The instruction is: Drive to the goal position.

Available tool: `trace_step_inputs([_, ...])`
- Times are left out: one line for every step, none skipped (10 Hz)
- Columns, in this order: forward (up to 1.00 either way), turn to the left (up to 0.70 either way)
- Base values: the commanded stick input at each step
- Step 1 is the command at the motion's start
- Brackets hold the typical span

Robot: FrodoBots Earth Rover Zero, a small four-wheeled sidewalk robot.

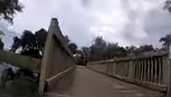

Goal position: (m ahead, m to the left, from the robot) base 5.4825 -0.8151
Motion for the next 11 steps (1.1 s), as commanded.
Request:
trace_step_inputs([0.85,0.0])
trace_step_inputs([0.85,0.0])
trace_step_inputs([0.85,0.0])
trace_step_inputs([0.85,0.0])
trace_step_inputs([0.85,0.0])
trace_step_inputs([0.85,0.0])
trace_step_inputs([0.85,0.0])
trace_step_inputs([0.85,0.0])
trace_step_inputs([0.85,0.0])
trace_step_inputs([0.85,0.0])
trace_step_inputs([0.85,0.0])
